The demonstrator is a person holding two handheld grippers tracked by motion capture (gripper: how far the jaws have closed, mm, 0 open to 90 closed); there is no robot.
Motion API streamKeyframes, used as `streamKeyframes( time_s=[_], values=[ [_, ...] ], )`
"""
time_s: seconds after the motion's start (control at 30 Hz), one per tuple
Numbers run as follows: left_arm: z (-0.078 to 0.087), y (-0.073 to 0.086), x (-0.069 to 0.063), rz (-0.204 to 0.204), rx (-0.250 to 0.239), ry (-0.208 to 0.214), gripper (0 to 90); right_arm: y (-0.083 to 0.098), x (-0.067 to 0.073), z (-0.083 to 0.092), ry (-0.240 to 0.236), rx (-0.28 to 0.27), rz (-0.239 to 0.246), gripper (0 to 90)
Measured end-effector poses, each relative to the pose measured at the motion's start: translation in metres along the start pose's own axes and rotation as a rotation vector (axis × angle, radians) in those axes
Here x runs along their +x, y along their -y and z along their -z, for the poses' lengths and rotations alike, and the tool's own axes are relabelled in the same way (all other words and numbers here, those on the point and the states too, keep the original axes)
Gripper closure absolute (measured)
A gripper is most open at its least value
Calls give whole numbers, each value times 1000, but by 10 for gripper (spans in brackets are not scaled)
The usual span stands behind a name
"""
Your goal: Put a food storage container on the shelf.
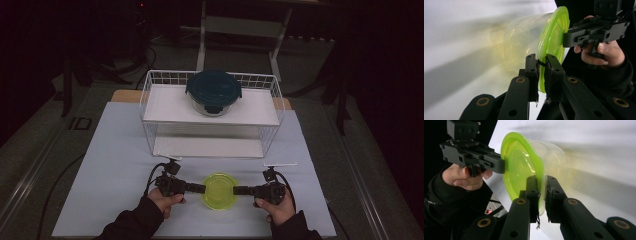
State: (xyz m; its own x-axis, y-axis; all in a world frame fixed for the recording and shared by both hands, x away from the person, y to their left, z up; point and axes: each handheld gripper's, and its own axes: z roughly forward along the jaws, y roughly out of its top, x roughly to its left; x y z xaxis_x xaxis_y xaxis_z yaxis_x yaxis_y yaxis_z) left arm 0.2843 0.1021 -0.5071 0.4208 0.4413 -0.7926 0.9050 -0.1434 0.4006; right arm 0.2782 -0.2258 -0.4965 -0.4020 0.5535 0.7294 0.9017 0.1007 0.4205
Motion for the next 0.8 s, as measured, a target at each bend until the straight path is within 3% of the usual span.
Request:
streamKeyframes(
  time_s=[0.13, 0.63, 0.8],
  values=[
    [5, -2, -7, -11, -4, 8, 814, -3, 7, 4, 5, -9, 31, 818],
    [32, -20, -46, -149, -87, -14, 819, -24, 40, 27, 3, -73, 117, 817],
    [40, -26, -57, -169, -113, -21, 820, -32, 51, 32, 3, -93, 143, 817]
  ],
)
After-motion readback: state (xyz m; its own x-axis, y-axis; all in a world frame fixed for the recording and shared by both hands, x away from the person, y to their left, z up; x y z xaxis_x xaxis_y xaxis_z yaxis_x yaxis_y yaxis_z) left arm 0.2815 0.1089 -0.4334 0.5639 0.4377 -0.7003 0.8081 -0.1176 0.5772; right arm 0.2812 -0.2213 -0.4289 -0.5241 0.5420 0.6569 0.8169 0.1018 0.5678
